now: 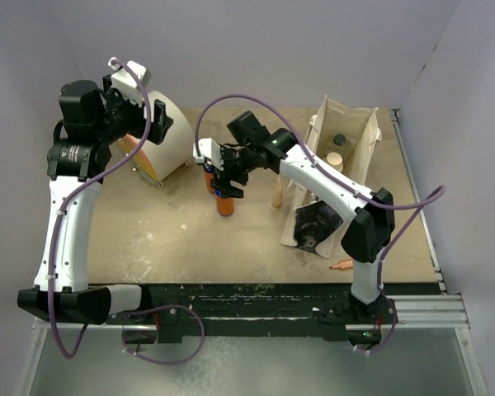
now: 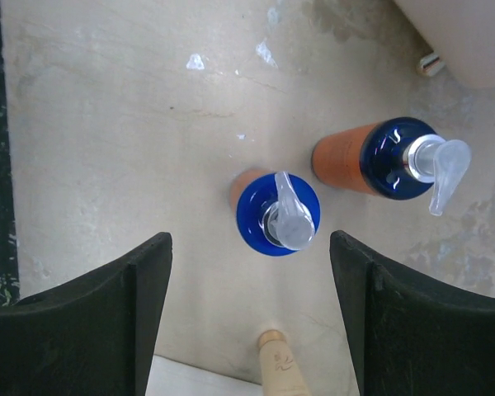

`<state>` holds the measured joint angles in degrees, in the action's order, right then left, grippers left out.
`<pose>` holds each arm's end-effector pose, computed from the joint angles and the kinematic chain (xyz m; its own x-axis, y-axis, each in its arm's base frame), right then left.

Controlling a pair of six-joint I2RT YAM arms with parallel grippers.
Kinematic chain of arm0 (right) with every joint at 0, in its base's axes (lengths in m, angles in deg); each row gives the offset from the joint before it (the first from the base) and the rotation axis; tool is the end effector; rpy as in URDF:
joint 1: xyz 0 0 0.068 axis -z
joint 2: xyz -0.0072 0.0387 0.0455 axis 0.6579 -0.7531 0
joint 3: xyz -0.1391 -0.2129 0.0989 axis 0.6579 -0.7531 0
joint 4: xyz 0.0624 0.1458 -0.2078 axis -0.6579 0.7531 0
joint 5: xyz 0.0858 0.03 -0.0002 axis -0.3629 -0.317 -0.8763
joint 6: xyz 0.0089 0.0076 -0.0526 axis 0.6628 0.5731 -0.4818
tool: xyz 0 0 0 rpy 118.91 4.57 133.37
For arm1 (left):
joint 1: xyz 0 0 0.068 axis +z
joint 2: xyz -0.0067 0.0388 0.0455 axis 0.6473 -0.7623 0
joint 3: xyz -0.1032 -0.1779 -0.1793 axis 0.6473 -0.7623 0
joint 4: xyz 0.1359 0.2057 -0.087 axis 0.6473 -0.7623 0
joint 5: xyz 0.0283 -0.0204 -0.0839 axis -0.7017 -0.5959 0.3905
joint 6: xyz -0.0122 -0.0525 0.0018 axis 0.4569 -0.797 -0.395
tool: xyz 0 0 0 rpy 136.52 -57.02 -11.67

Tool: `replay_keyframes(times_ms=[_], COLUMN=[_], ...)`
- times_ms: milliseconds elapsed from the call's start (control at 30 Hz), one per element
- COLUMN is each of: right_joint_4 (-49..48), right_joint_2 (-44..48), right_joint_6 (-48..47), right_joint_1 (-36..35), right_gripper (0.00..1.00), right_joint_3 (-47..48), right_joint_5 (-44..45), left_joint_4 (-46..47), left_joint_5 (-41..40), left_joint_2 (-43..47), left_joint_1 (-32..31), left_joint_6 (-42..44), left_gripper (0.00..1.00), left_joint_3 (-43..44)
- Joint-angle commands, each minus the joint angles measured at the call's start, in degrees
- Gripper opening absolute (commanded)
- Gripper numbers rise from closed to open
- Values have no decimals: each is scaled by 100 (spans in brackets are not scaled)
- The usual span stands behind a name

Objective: Place the personal care products into the canvas bag
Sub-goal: Pick up the care product from the center of the board.

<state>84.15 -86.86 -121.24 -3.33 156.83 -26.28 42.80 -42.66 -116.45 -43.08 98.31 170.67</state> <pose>0.2939 0.3103 0.3542 0.1164 -0.6315 -0.7666 -0.9799 0.0527 -0.1923 0.2567 -0.0255 0.4786 -0.2053 0.1616 -0.9653 0.4426 0.8950 0.0557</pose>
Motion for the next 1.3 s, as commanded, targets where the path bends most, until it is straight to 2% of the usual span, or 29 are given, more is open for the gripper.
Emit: replay_keyframes(times_ms=[0, 300, 667, 1167, 1267], right_joint_4=[-198, -152, -166, -123, 23], right_joint_2=[-41, -423, -740, -759, -741], right_joint_6=[-155, -269, -254, -223, -223], right_joint_1=[-34, -62, -62, -62, -64], right_gripper=[79, 75, 54, 44, 46], right_joint_3=[184, 147, 222, 343, 373], right_joint_5=[343, 248, 123, 67, -48], left_joint_4=[349, 447, 453, 501, 494], left_joint_5=[213, 314, 522, 732, 779], left_joint_2=[275, 440, 538, 560, 547], left_joint_1=[72, 114, 151, 161, 160], left_joint_6=[-141, -106, -98, -132, -125], left_gripper=[99, 99, 99, 99, 99], left_joint_3=[27, -125, -170, -281, -289])
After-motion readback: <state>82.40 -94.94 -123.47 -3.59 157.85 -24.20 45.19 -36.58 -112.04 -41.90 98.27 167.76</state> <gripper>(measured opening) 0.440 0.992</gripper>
